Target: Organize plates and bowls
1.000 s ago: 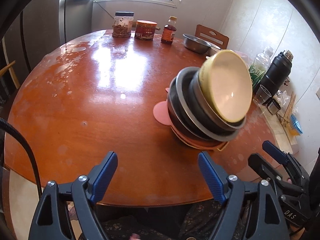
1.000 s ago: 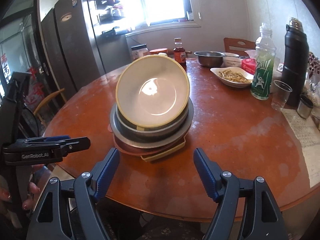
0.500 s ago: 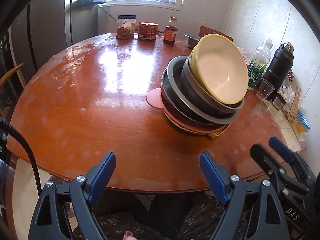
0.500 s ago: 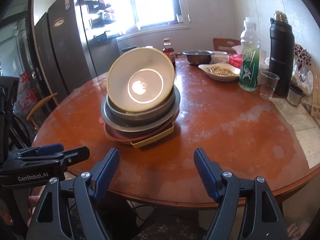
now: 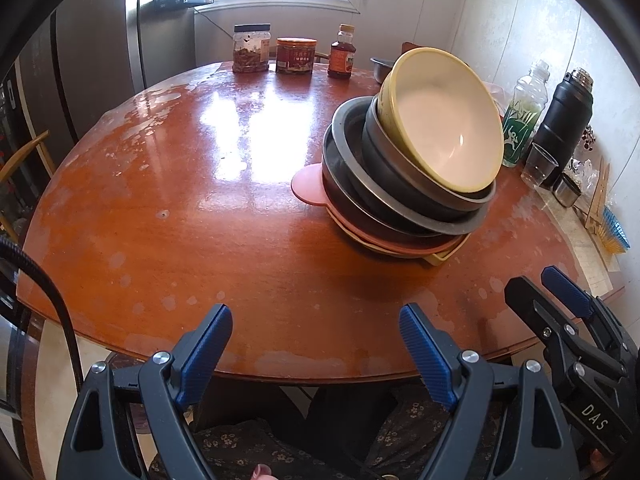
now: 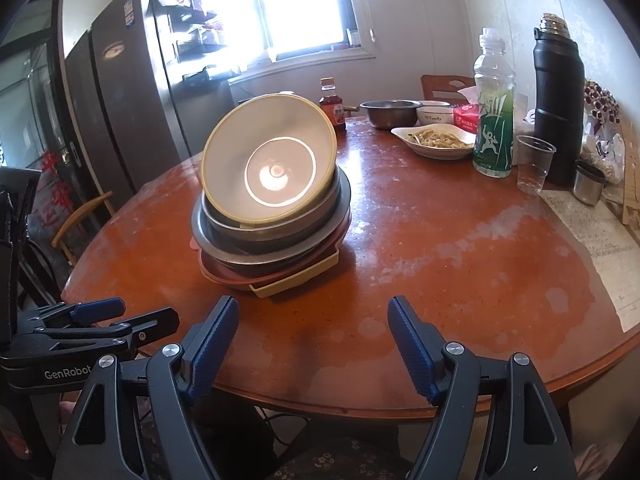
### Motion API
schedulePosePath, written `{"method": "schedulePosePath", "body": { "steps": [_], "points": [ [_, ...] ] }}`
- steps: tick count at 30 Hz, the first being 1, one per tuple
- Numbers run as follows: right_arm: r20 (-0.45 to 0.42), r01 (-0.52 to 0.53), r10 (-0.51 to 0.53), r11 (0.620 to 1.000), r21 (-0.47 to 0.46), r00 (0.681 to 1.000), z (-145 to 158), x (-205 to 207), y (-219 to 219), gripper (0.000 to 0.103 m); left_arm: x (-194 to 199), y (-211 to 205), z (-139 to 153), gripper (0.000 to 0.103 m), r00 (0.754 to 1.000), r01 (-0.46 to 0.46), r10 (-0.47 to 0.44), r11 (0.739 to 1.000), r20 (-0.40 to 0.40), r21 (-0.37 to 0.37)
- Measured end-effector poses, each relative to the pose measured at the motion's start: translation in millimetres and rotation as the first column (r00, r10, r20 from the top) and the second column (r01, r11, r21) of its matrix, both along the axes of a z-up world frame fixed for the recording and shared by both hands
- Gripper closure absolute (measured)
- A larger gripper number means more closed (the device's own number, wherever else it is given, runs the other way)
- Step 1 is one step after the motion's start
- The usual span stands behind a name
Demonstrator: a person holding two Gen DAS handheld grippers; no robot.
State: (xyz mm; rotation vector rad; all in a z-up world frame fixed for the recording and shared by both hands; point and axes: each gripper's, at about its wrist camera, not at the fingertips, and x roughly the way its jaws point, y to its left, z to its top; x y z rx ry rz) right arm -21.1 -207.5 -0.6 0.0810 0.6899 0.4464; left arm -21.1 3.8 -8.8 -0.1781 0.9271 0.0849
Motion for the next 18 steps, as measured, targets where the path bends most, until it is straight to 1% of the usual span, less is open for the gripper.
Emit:
{"method": "schedulePosePath", "body": {
  "steps": [18],
  "points": [
    [-0.01, -0.013, 0.013, 1.0, -0.006, 1.0, -3.1, -1.0, 4.6, 0.025, -0.3, 2.3, -0.4, 0.018, 1.0, -0.004, 0.004, 1.0, 0.001, 0.002]
  ]
}}
